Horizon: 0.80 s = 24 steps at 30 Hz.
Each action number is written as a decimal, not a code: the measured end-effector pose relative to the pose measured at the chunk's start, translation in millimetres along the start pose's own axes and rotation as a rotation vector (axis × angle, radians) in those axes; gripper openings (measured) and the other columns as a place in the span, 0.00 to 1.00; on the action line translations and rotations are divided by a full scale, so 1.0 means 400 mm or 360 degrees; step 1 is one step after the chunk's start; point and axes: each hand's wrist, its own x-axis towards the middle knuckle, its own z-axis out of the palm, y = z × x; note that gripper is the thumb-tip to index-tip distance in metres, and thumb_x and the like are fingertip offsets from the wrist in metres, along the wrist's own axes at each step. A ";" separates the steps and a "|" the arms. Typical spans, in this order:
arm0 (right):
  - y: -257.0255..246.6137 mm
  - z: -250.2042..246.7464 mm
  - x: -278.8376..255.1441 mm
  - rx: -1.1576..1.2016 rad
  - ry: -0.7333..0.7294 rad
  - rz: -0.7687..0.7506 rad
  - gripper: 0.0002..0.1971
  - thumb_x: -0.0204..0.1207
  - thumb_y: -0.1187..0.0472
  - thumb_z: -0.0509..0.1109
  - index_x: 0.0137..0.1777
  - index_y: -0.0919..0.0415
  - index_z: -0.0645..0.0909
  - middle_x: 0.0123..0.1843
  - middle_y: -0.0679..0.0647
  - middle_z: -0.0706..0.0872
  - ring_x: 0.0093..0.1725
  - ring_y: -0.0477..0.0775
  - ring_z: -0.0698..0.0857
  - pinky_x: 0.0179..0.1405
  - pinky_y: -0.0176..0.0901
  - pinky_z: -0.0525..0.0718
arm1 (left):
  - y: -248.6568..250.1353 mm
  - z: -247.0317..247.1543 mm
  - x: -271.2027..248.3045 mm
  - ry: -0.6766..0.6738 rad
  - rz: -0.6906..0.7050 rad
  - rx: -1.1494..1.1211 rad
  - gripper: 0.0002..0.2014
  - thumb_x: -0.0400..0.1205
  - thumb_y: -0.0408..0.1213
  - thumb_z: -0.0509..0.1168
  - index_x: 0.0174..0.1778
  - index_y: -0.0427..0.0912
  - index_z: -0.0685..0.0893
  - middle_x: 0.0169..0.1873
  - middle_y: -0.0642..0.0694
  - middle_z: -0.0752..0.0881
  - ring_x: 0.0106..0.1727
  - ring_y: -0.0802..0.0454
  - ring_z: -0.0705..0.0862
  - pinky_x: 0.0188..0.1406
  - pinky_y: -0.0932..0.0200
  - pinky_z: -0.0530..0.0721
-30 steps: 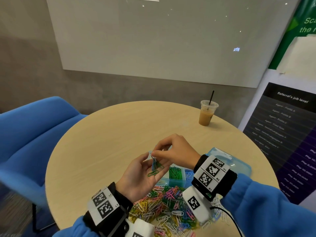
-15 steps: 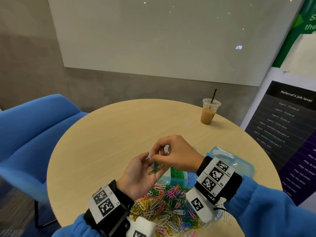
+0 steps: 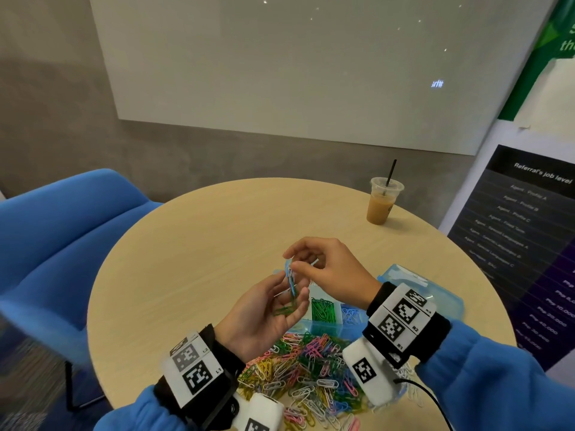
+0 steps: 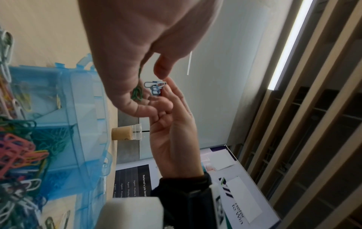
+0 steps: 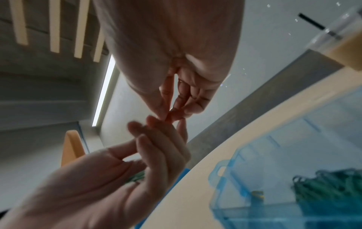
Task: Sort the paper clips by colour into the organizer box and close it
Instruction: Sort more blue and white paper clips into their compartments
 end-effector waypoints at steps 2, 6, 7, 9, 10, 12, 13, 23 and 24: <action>-0.006 0.003 -0.002 0.0112 -0.0022 0.0013 0.05 0.77 0.68 0.71 0.47 0.60 0.88 0.41 0.56 0.90 0.40 0.51 0.89 0.46 0.43 0.86 | -0.005 -0.001 0.005 0.0001 -0.0010 0.0049 0.12 0.87 0.41 0.58 0.50 0.36 0.80 0.31 0.44 0.79 0.27 0.53 0.79 0.29 0.61 0.86; -0.011 0.010 -0.002 0.0145 -0.0034 0.0028 0.05 0.75 0.71 0.72 0.43 0.63 0.88 0.39 0.58 0.90 0.40 0.48 0.87 0.45 0.37 0.83 | -0.011 -0.006 0.015 0.0011 0.0089 0.0280 0.17 0.90 0.46 0.52 0.39 0.41 0.73 0.26 0.51 0.57 0.22 0.57 0.60 0.18 0.66 0.64; -0.007 0.011 -0.001 0.0125 -0.0003 0.0041 0.05 0.75 0.70 0.72 0.43 0.62 0.89 0.39 0.57 0.90 0.41 0.49 0.87 0.46 0.41 0.85 | -0.011 -0.007 0.014 0.0011 0.0128 0.0357 0.18 0.90 0.46 0.51 0.37 0.42 0.71 0.27 0.51 0.56 0.22 0.57 0.57 0.19 0.65 0.60; 0.001 0.016 -0.001 0.0113 0.0062 0.0077 0.05 0.74 0.68 0.73 0.42 0.60 0.89 0.39 0.56 0.91 0.42 0.54 0.88 0.48 0.49 0.87 | -0.011 -0.007 0.011 0.0013 0.0216 0.0519 0.17 0.90 0.46 0.51 0.36 0.43 0.69 0.26 0.51 0.55 0.23 0.57 0.55 0.21 0.64 0.56; 0.002 0.020 -0.002 0.0131 0.0090 0.0088 0.05 0.74 0.68 0.73 0.41 0.59 0.89 0.39 0.56 0.91 0.43 0.56 0.88 0.48 0.52 0.88 | -0.009 -0.008 0.009 0.0013 0.0261 0.0595 0.17 0.90 0.45 0.51 0.37 0.43 0.69 0.26 0.51 0.56 0.24 0.57 0.55 0.22 0.64 0.56; 0.004 0.026 -0.002 0.0160 0.0167 0.0091 0.06 0.75 0.67 0.73 0.41 0.57 0.89 0.39 0.55 0.91 0.42 0.55 0.88 0.48 0.52 0.88 | -0.008 -0.010 0.005 0.0019 0.0350 0.0751 0.15 0.91 0.44 0.50 0.40 0.42 0.71 0.26 0.52 0.58 0.24 0.57 0.55 0.22 0.65 0.56; 0.003 0.026 -0.001 0.0165 0.0220 0.0094 0.06 0.75 0.67 0.73 0.41 0.56 0.89 0.38 0.53 0.90 0.40 0.52 0.88 0.47 0.49 0.88 | -0.008 -0.012 0.004 0.0034 0.0393 0.0840 0.15 0.91 0.43 0.49 0.42 0.41 0.73 0.25 0.52 0.59 0.24 0.57 0.56 0.21 0.66 0.56; -0.006 0.001 -0.008 0.0502 0.0204 0.0263 0.04 0.75 0.73 0.73 0.45 0.68 0.89 0.34 0.65 0.89 0.35 0.56 0.89 0.38 0.38 0.86 | 0.013 -0.026 0.009 0.0092 0.0532 0.1082 0.13 0.90 0.31 0.49 0.52 0.30 0.78 0.24 0.52 0.60 0.24 0.56 0.56 0.20 0.65 0.58; -0.007 0.002 -0.010 0.0533 0.0198 0.0276 0.04 0.74 0.73 0.73 0.45 0.69 0.89 0.35 0.67 0.90 0.35 0.58 0.90 0.38 0.39 0.87 | 0.013 -0.025 0.006 0.0077 0.0567 0.1133 0.12 0.90 0.34 0.51 0.51 0.32 0.78 0.25 0.52 0.59 0.25 0.55 0.56 0.21 0.65 0.58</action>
